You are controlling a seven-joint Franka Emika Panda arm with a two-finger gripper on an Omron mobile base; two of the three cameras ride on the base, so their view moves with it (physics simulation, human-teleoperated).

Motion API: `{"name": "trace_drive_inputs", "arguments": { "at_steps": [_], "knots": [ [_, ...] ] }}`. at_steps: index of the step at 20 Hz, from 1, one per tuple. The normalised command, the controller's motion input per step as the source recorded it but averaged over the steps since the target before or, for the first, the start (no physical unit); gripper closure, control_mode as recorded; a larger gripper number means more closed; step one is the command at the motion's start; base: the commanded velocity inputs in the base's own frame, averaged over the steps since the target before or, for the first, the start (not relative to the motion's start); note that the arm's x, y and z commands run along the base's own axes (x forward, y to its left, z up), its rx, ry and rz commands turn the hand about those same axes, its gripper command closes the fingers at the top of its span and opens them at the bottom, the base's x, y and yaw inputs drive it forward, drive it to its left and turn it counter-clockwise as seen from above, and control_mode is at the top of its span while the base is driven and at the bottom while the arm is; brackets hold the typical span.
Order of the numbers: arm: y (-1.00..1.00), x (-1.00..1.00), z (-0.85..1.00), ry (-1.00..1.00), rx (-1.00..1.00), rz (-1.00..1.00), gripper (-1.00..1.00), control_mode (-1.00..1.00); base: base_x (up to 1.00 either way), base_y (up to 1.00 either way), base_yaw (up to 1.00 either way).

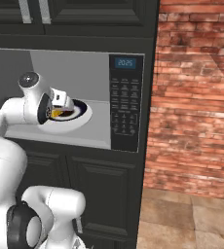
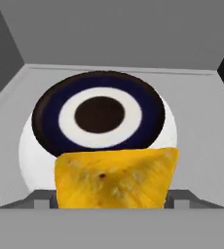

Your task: Pick the cheese from the microwave and place it on plate located on the counter.

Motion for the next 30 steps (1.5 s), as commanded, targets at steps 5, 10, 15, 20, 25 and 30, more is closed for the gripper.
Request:
{"name": "trace_drive_inputs", "arguments": {
  "at_steps": [5,10,15,20,25,30],
  "knots": [
    [-0.31,-1.00,0.24,0.00,0.00,0.00,1.00,-1.00,0.00,0.00,0.00],
    [-0.27,-1.00,0.14,0.00,0.00,0.00,1.00,-1.00,0.00,0.00,0.00],
    [-0.04,-0.99,0.20,0.00,0.00,0.00,1.00,-1.00,0.00,0.00,0.00],
    [-0.20,-0.83,0.25,0.00,0.00,0.00,1.00,-1.00,0.00,0.00,0.00],
    [-0.32,-0.22,0.27,0.00,0.00,-0.02,1.00,-1.00,0.00,0.00,0.00],
    [-0.12,0.00,0.15,0.00,0.00,-0.01,1.00,-1.00,0.00,0.00,0.00]
  ]
}}
